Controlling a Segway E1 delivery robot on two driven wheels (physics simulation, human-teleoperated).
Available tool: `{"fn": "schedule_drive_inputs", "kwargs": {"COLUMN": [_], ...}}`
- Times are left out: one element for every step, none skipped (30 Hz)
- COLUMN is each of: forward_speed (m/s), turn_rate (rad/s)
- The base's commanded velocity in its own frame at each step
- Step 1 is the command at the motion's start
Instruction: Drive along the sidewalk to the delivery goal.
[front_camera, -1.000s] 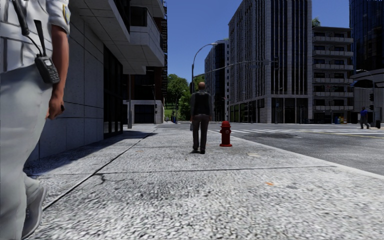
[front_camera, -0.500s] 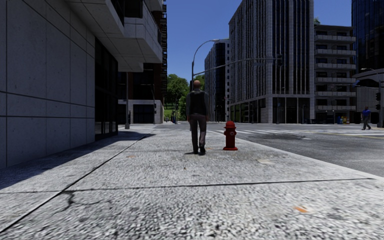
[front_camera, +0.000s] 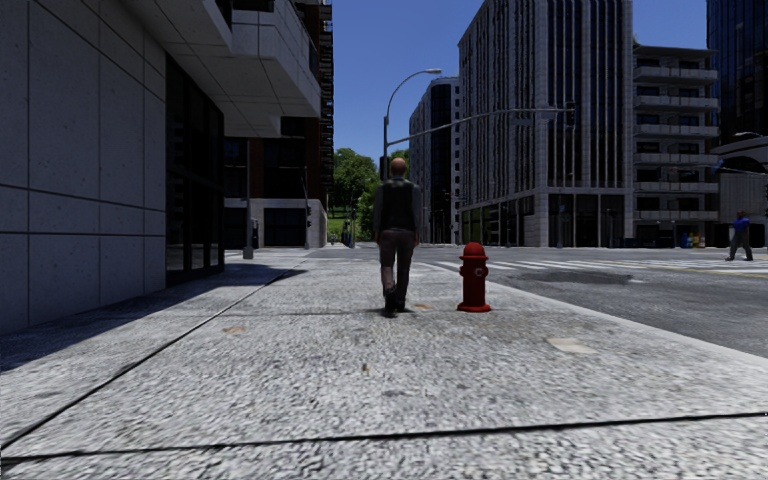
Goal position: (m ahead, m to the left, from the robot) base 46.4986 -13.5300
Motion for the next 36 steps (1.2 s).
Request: {"fn": "schedule_drive_inputs", "kwargs": {"forward_speed": [0.85, 0.76, 0.81, 0.98, 0.99, 0.99, 0.99, 0.99, 0.99, 0.99, 0.99, 0.99, 0.99, 0.99, 0.99, 0.99, 0.99, 0.99, 0.99, 0.99, 0.99, 0.99, 0.99, 0.99, 0.99, 0.99, 0.99, 0.99, 0.99, 0.99, 0.99, 0.99, 0.99, 0.99, 0.99, 0.99], "turn_rate": [0.0, 0.0, 0.0, 0.0, 0.0, 0.0, 0.0, 0.0, 0.0, 0.0, 0.0, 0.0, 0.0, 0.0, 0.0, 0.0, 0.0, 0.0, 0.0, 0.0, 0.0, 0.0, 0.0, 0.0, 0.0, 0.0, 0.0, 0.0, 0.0, 0.0, 0.0, 0.0, 0.0, 0.0, 0.0, 0.0]}}
